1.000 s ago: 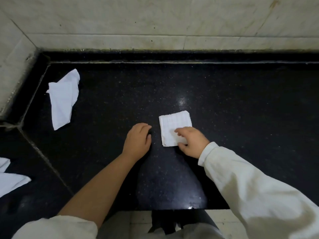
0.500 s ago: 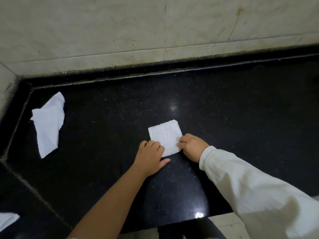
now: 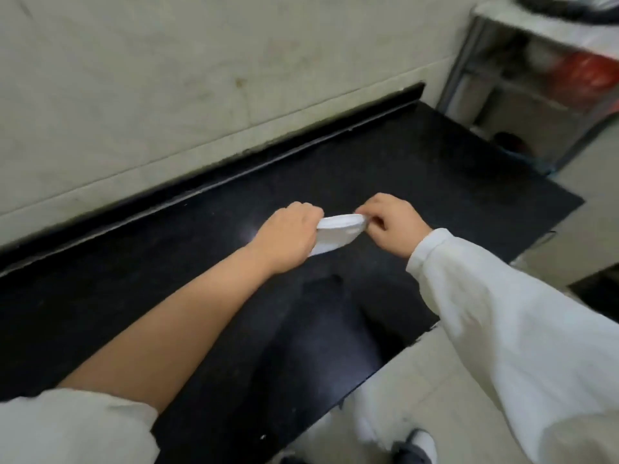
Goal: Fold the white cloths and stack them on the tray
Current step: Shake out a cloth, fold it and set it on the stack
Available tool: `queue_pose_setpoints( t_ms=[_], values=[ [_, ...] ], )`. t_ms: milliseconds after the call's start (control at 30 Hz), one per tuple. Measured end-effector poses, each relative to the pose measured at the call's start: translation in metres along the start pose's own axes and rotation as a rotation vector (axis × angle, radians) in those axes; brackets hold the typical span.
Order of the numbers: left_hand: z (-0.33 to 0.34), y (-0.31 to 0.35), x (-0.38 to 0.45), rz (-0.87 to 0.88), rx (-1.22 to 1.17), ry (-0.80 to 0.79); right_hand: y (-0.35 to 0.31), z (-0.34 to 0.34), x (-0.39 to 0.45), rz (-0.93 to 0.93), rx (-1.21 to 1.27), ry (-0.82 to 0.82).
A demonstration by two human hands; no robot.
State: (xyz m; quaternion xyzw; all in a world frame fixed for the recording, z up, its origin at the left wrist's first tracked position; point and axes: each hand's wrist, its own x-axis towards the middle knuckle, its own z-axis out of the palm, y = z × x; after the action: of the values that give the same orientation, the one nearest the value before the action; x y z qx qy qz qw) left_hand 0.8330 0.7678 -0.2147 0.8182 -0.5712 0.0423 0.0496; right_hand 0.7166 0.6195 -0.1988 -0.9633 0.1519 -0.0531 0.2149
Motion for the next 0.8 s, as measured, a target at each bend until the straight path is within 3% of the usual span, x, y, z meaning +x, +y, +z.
queue_pose_setpoints(
  t_ms=[100, 233, 367, 500, 600, 667, 800],
  values=[
    [-0.011, 0.079, 0.078, 0.104, -0.083, -0.065, 0.076, -0.062, -0.035, 0.117, -0.013, 0.108],
    [-0.028, 0.186, 0.177, 0.190, -0.108, -0.010, 0.176, -0.148, -0.079, 0.210, -0.066, 0.226],
    [-0.046, 0.273, 0.267, 0.248, -0.057, 0.129, 0.264, -0.230, -0.114, 0.259, -0.124, 0.324],
    [-0.059, 0.326, 0.334, 0.487, 0.106, 0.337, 0.335, -0.291, -0.124, 0.267, -0.195, 0.397],
    [-0.071, 0.350, 0.385, 0.465, 0.175, 0.343, 0.376, -0.325, -0.110, 0.246, -0.232, 0.414],
    [-0.073, 0.361, 0.422, 0.341, 0.205, 0.274, 0.402, -0.343, -0.091, 0.222, -0.251, 0.440],
    [-0.076, 0.364, 0.501, 0.203, 0.101, 0.214, 0.452, -0.378, -0.035, 0.207, -0.230, 0.468]
  ],
)
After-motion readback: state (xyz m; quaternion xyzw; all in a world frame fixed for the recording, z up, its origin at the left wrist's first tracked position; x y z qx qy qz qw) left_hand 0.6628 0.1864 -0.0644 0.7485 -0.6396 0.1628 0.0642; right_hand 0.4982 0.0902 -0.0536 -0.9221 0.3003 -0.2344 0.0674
